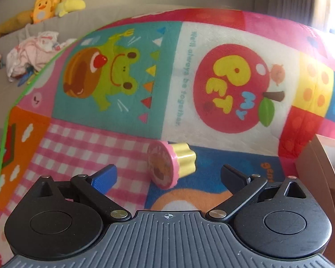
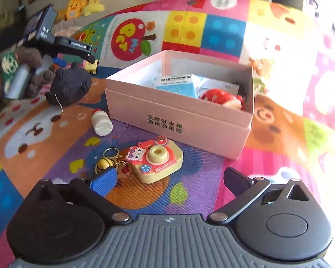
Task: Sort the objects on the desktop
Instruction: 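Grasp the pink-lidded yellow cup with the left tool, then move the pink-lidded cup with the left tool and set it on the mat, then reach the right tool to the pink bell keychain and grasp it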
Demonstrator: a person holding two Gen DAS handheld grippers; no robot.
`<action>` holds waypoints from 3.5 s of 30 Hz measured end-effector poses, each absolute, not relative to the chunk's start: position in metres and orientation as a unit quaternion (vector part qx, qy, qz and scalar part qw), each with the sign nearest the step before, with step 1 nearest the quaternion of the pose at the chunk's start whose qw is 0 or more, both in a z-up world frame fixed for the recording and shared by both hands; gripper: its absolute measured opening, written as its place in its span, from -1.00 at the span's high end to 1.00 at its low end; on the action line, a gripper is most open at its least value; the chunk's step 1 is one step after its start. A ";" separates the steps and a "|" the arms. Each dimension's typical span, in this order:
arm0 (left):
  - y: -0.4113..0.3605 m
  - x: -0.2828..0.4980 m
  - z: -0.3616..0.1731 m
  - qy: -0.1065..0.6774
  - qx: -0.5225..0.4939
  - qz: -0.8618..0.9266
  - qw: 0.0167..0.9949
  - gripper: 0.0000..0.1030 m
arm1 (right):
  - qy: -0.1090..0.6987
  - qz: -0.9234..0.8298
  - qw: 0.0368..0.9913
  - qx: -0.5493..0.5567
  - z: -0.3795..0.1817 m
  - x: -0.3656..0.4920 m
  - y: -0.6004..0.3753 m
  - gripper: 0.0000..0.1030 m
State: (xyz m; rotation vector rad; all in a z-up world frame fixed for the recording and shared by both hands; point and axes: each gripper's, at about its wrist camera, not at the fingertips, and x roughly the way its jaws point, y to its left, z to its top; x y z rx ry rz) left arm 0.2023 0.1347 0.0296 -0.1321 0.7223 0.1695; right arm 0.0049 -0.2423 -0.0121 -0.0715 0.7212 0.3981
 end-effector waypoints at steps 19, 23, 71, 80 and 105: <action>0.080 0.099 0.080 0.289 0.084 0.019 0.953 -0.25 | 0.362 0.161 0.918 -0.017 -0.026 0.008 -0.242 -1.00; 0.032 0.034 0.085 0.283 0.156 -0.064 0.944 -0.25 | 0.365 0.154 0.917 -0.035 -0.028 0.008 -0.237 -1.00; -0.046 -0.058 0.001 0.342 0.105 -0.104 0.928 -0.89 | 0.376 0.112 0.919 -0.038 -0.025 -0.040 -0.260 -1.00; -0.020 -0.047 -0.009 0.336 0.060 -0.033 0.939 -0.95 | 0.376 0.140 0.914 -0.057 -0.024 -0.037 -0.255 -1.00; -0.009 -0.043 -0.012 0.352 0.011 -0.045 0.935 -1.00 | 0.417 0.148 0.897 -0.003 -0.005 0.050 -0.253 -0.40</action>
